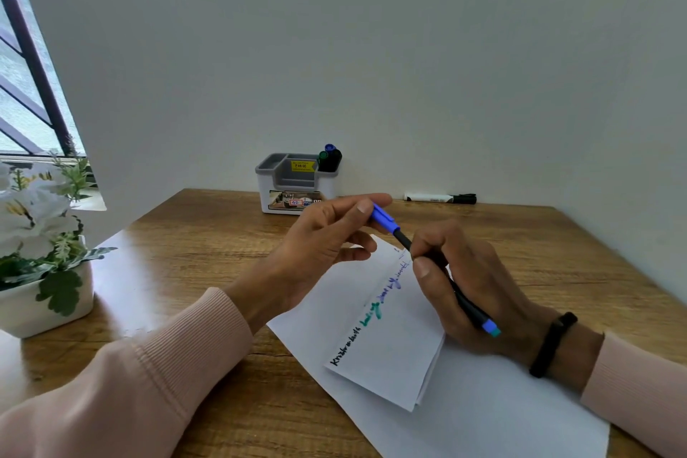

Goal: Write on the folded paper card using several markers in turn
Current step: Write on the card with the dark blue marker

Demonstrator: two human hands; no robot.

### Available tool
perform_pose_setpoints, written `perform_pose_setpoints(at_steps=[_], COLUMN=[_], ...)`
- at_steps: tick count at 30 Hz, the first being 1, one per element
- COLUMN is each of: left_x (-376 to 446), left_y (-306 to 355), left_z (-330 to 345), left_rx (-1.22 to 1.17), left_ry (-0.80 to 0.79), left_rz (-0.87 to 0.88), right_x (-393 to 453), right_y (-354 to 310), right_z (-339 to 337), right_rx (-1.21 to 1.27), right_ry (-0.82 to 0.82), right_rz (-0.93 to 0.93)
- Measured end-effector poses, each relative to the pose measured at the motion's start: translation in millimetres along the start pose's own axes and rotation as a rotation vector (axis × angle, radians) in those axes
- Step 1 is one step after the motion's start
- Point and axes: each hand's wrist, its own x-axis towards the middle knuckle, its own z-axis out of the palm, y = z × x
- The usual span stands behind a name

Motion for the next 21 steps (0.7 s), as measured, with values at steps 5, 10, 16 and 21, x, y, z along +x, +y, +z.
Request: perform_pose_setpoints(at_steps=[5, 10, 16, 21], left_x=[-5.3, -8.5, -11.4, -14.8], left_y=[3.5, 0.5, 2.9, -0.5], left_z=[8.4, 19.7, 24.1, 27.0], left_rx=[0.075, -0.087, -0.003, 0.053], left_ry=[-0.073, -0.009, 0.095, 0.110], left_rz=[-0.002, -0.042, 0.036, 0.066], right_x=[0.1, 0.9, 4.7, 5.9], right_y=[0.5, 0.6, -2.0, -3.8], right_z=[-0.4, -0.4, -1.2, 0.1], right_rx=[-0.014, -0.024, -0.252, -0.266], right_ry=[-0.052, -0.015, 0.025, 0.039], right_rz=[0.034, 0.124, 0.152, 0.163])
